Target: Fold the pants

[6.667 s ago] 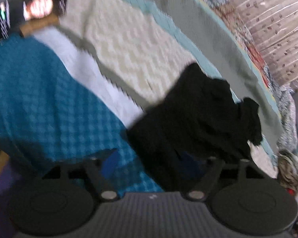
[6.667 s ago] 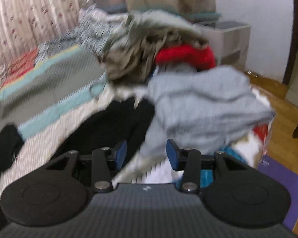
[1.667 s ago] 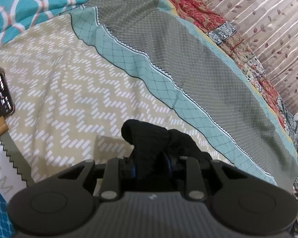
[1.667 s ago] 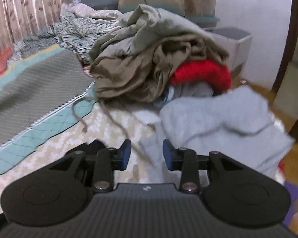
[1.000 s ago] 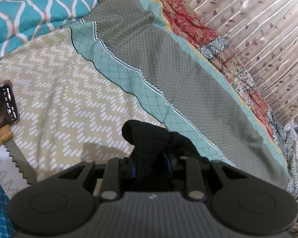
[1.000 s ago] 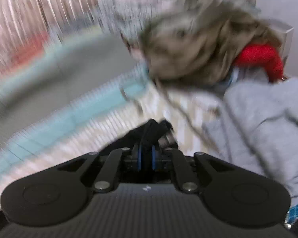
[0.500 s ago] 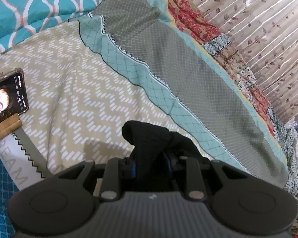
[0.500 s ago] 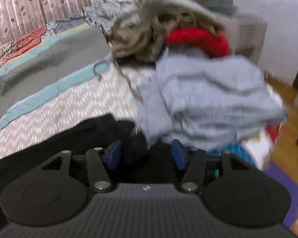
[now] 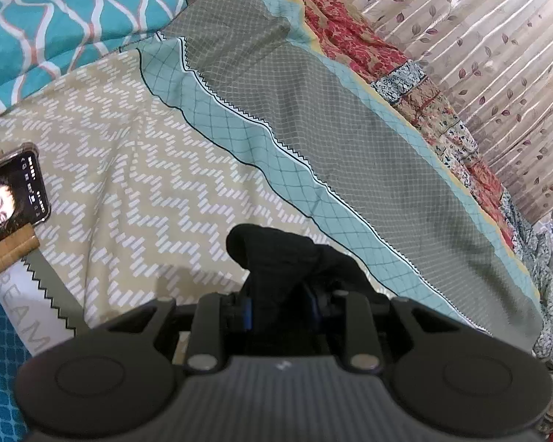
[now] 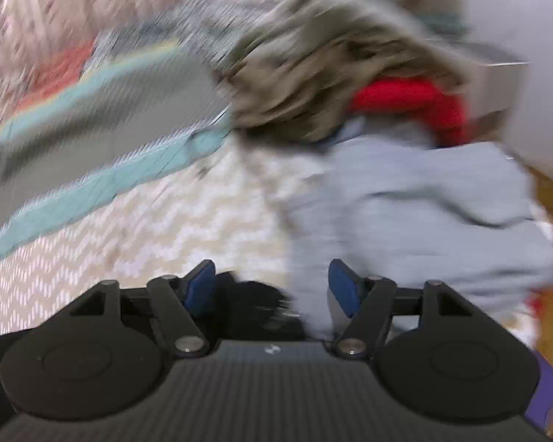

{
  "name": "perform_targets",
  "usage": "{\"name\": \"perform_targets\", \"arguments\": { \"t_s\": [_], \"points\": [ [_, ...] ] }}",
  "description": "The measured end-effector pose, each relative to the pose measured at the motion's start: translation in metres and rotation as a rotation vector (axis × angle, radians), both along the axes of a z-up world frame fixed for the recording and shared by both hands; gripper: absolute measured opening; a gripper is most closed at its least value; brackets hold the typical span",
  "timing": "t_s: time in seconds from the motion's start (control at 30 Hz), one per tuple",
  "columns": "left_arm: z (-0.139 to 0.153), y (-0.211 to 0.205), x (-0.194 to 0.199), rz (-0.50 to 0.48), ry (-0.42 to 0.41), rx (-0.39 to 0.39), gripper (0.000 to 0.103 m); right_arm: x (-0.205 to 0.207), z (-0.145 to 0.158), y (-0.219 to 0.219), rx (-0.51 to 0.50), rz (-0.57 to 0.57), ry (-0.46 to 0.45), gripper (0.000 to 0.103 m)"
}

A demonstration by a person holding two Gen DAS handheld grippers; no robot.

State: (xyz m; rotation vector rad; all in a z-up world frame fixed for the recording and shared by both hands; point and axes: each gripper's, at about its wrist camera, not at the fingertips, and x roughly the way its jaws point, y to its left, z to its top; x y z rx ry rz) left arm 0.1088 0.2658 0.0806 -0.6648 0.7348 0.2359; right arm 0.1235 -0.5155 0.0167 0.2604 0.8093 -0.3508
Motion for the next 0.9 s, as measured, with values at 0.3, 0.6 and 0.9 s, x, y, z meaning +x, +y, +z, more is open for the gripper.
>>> {"name": "perform_targets", "arguments": {
  "t_s": [0.3,0.6,0.9],
  "points": [
    [0.010,0.002,0.016,-0.003,-0.024,0.013,0.024,0.014,0.038,0.017,-0.097,0.070,-0.188,0.026],
    [0.000,-0.012,0.103,0.011,-0.064,0.013,0.040,0.130,0.073,0.011,-0.032,-0.175,-0.385,0.035],
    [-0.059,-0.016,0.124,0.016,0.163,0.064,0.057,0.147,-0.010,0.056,-0.056,-0.094,-0.111,0.059]
  ]
}}
